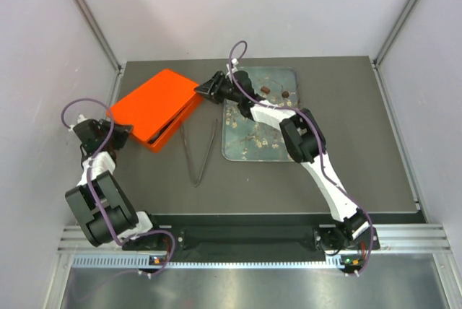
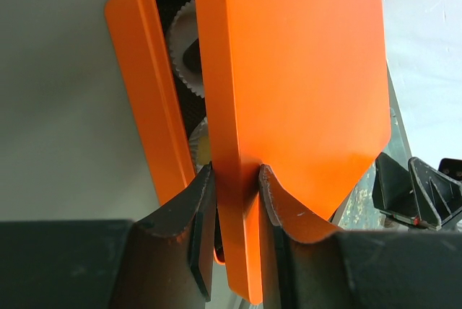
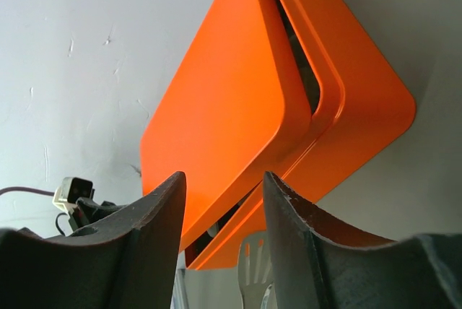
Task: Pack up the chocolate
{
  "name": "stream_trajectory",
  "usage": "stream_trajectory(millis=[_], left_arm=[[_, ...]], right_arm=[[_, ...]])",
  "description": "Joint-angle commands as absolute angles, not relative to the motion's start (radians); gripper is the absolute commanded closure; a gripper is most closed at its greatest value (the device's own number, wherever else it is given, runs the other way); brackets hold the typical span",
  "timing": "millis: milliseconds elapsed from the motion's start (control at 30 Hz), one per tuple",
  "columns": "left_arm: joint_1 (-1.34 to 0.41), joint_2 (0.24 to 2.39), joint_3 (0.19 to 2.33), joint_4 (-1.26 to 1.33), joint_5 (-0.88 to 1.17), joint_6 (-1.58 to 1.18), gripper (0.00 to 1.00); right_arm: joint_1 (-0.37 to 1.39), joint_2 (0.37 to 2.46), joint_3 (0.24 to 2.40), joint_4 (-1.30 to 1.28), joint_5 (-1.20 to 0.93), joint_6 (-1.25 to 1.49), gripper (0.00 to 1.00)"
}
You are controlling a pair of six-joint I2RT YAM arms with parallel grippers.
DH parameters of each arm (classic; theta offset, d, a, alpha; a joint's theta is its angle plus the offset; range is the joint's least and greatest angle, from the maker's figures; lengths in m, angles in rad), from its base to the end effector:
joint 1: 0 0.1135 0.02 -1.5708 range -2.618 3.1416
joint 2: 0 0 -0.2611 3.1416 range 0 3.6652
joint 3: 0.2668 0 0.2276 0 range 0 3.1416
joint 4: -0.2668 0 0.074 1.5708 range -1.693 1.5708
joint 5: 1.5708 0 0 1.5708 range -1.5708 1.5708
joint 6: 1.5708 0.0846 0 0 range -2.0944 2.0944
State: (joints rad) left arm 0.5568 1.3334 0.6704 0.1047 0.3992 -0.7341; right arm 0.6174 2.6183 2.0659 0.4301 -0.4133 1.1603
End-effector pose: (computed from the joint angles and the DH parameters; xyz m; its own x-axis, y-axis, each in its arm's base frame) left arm 0.2699 0.1293 0.1989 -0.1952 -0.8486 -0.4918 -0.4550 0.5225 -0.7211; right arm 0.4817 0.3837 0.1614 -0.8239 0.4449 -0.3512 -0.2501 0.2707 0.9296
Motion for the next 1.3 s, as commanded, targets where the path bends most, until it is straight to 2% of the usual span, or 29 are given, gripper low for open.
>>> stream_trajectory(millis=[0,833,1267], left_arm=[[0.566,1.364,0.706,0.117,0.295,-0.623,1.0],[0.565,1.373,0.695,0.144,0.327,-0.621,1.0],[0.558,1.374,0.686,0.16,0.348,-0.623,1.0]], right_arm=[[0.641,2.583,2.103,0.439,-0.419,1.143,0.53],[0.683,2.608,2.14,0.338,-0.359,1.196,0.55],[0.686,2.614,2.131,0.408,-0.351,1.224,0.58]])
